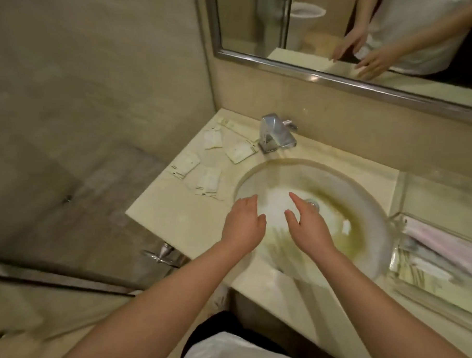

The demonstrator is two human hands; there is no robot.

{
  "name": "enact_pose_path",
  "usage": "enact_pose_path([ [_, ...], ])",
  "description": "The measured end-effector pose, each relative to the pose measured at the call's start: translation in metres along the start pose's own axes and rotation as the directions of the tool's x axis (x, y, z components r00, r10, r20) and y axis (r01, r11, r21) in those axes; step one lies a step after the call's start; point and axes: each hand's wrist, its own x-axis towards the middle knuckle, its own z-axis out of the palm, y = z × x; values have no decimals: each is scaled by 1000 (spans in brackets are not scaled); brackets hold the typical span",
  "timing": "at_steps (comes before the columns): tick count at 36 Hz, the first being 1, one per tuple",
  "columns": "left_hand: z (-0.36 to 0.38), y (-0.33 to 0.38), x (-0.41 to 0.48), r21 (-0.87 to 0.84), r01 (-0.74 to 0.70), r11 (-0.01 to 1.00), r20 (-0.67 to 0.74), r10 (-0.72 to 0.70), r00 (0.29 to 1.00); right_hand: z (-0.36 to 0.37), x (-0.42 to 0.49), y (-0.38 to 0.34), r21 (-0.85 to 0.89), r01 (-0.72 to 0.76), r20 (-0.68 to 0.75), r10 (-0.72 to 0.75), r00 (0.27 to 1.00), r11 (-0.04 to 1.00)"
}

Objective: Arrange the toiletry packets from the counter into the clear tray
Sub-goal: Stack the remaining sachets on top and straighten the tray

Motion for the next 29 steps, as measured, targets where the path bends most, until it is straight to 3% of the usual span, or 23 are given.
enact_pose_path([
  [5, -40, -74, 33, -116, 113, 987, -62, -121, 991, 50, 42, -48, -54, 29, 90, -24, 996, 998],
  [15, -105, -204, 135, -172, 283, 944, -92, -301, 949, 135, 123, -126, -141, -61, 185, 87, 979, 988],
  [20, -103, -222, 168, -150, 338, 929, -44, -347, 937, 153, 147, -140, -196, -110, 180, 146, 973, 974],
  [24, -97, -231, 180, -35, 382, 923, -18, -383, 923, 164, 159, -144, -243, -94, 161, 136, 978, 965],
  [29, -94, -241, 187, -90, 388, 917, 80, -381, 921, 172, 169, -148, -339, -61, 158, 121, 980, 939],
])
